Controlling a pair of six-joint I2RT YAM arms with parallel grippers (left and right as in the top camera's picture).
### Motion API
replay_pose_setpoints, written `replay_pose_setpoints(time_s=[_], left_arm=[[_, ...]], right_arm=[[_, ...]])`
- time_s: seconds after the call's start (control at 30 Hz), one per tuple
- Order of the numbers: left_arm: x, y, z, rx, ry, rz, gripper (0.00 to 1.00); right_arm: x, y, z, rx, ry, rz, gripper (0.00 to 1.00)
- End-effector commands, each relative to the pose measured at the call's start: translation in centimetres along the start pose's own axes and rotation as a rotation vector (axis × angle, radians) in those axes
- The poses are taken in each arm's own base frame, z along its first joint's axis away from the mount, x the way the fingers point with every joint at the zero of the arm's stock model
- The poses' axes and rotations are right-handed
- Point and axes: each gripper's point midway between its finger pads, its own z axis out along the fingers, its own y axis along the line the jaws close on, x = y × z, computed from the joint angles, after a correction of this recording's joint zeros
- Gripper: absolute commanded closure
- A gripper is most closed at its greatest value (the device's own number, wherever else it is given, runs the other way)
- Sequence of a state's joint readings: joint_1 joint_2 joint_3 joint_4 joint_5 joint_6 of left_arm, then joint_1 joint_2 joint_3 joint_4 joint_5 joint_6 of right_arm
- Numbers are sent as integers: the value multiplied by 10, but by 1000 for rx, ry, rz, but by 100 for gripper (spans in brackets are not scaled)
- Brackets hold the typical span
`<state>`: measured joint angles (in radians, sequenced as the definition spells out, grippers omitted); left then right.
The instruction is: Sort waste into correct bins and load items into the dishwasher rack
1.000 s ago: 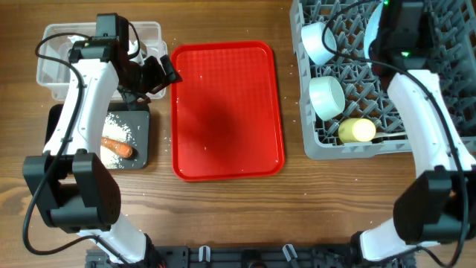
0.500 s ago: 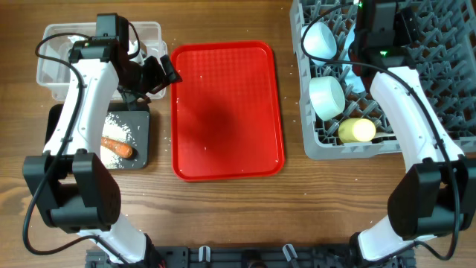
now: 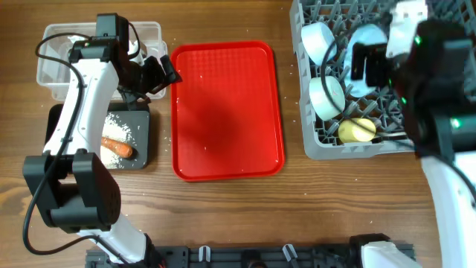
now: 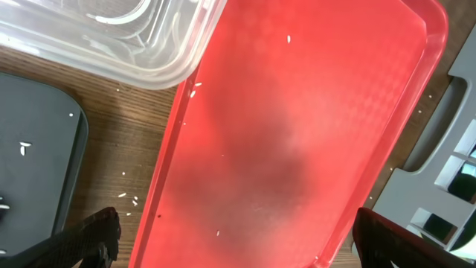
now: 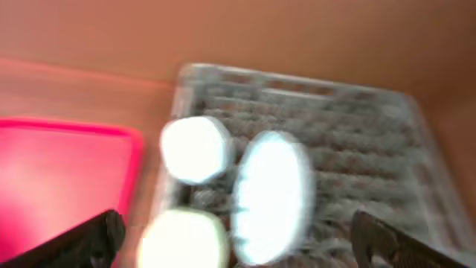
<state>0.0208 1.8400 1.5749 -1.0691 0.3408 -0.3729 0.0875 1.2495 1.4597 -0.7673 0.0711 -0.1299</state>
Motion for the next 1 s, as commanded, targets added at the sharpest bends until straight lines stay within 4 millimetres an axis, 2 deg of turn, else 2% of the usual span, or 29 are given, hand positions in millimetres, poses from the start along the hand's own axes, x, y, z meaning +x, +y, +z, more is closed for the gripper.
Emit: replay_pose_setpoints(time_s=[0.0,0.03,0.13,0.27,0.33,0.43,0.53,0.6,0.67,0.8,0.87,0.97], left_arm=[[-1,-2,-5,4,-15,3,0],[-1,-2,-5,4,-15,3,0],[-1,-2,-5,4,-15,3,0],[-1,-2,-5,4,-15,3,0],[-1,-2,-5,4,-15,3,0],[-1,-2,-5,4,-15,3,0],[-1,-2,-5,4,-15,3,0],[-2,-2,-5,4,-15,3,0],[-2,-2,-5,4,-15,3,0],[-1,-2,-5,4,-15,3,0],[-1,-2,-5,4,-15,3,0],[-2,-2,-5,4,-15,3,0]], right_arm=[[7,75,-42,-450,-6,33,0],[13,83,-48,-502,15,30,0],[37,84,-46,-496,124,51,0],[37,77,-42,-454,126,48,0],[33,83,-44,-492,109,50,0],[13,81,-43,-484,19,34,0],[-3,64,-52,-383,-81,19,0],[-1,57,-62,-330,-187,7,0],[19,52,-66,-276,-287,5,0],[88,56,-58,-217,-502,5,0],[121,52,-47,-195,-566,136,0],[144,52,-40,-183,-641,183,0]])
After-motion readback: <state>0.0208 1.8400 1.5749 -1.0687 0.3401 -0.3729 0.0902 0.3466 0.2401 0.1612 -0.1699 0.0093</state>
